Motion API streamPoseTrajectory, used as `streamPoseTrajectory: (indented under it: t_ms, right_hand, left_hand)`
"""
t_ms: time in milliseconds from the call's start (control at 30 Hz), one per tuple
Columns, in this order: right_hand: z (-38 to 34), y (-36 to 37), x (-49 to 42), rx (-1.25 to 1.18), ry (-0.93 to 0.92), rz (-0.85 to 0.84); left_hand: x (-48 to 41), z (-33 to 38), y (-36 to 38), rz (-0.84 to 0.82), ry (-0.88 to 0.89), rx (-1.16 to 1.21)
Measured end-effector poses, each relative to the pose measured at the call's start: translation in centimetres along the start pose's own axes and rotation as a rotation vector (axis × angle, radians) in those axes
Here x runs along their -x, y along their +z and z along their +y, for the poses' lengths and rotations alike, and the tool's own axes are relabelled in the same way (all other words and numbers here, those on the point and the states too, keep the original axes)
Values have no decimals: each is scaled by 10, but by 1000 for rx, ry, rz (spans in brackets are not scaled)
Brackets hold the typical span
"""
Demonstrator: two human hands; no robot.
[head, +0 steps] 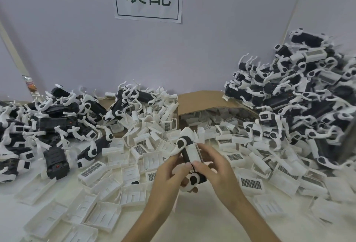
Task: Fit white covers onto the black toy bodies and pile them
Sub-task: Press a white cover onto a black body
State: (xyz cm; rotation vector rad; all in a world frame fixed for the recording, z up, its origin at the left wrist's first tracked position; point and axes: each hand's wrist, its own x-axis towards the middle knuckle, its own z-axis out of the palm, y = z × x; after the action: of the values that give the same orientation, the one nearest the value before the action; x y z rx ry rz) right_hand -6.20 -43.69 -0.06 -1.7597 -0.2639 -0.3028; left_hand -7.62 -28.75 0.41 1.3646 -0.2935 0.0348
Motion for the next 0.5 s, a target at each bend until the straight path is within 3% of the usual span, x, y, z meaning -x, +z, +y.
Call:
streamPoseTrajectory:
  t_ms: [233,500]
  right_hand:
    - [1,-2,-3,-113,89,66]
    - [-8,-19,-8,-293,361,10]
  left_hand:
    - [-7,-3,-10,118,35,-120]
    - [-15,-7,-23,345,141,-169]
